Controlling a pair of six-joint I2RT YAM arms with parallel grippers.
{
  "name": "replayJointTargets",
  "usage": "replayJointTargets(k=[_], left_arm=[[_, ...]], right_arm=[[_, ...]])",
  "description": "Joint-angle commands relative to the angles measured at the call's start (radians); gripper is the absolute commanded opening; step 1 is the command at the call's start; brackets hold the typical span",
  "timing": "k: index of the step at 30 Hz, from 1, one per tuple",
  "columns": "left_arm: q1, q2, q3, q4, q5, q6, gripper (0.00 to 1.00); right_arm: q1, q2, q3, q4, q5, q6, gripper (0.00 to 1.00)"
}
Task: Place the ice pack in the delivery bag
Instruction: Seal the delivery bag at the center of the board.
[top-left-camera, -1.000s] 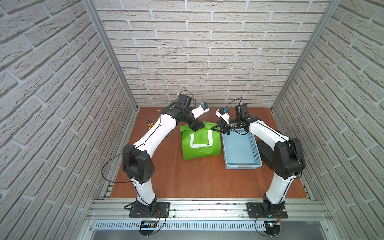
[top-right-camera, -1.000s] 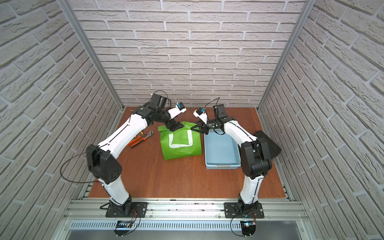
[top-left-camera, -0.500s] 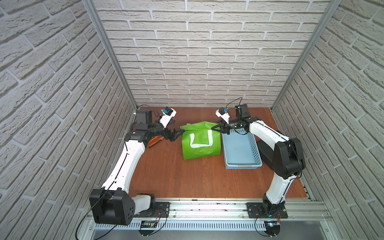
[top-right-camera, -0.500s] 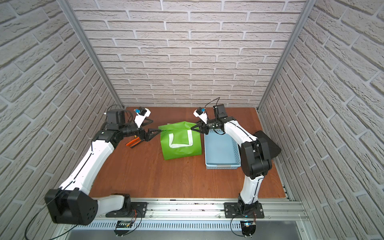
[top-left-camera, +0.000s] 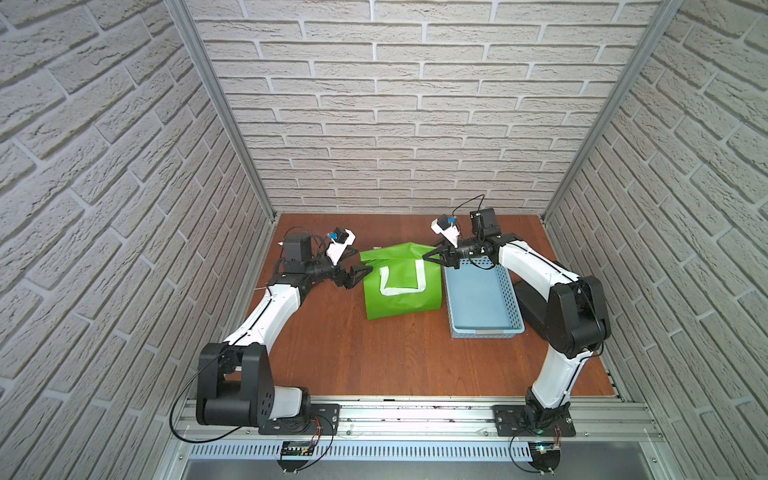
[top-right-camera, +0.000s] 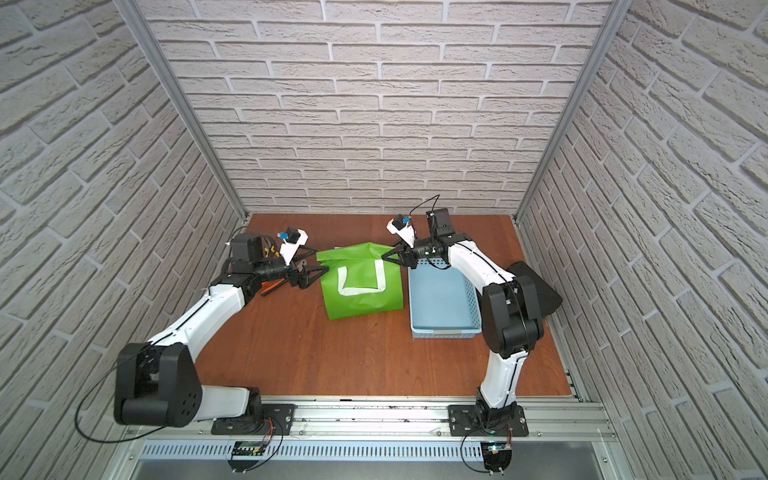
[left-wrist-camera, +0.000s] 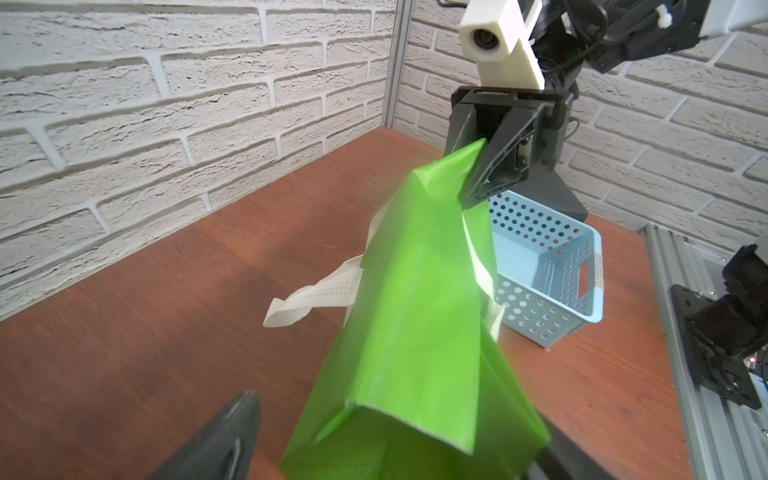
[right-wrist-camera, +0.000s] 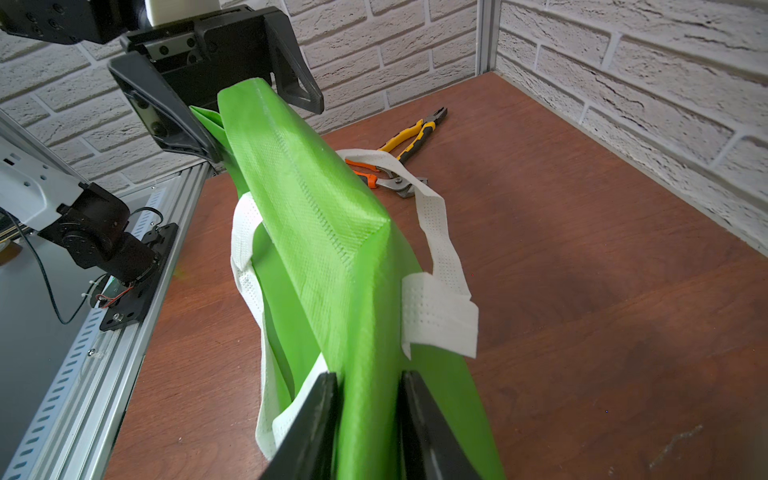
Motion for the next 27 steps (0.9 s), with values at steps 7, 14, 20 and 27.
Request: replayJointTargets(k=[7, 14, 20, 27], left_arm=[[0.009, 0.071, -0.002, 0.084, 0.133, -0.003, 0.39], [0.024, 0.062, -0.015, 0.090, 0.115, -0.009, 0.11], [0.026, 0.043, -0.027, 0.138, 0.135, -0.040, 0.00], [0.030, 0.022, -0.051, 0.164, 0.140, -0.039, 0.00]], right_arm=[[0.003, -0.010, 0.029, -0.029, 0.027, -0.041, 0.32], [-0.011, -0.008, 0.030, -0.014, 0.042, -0.044, 0.26], [-0.021, -0.023, 0.031, -0.013, 0.042, -0.059, 0.11], [-0.023, -0.028, 0.019, -0.006, 0.013, -0.083, 0.03]])
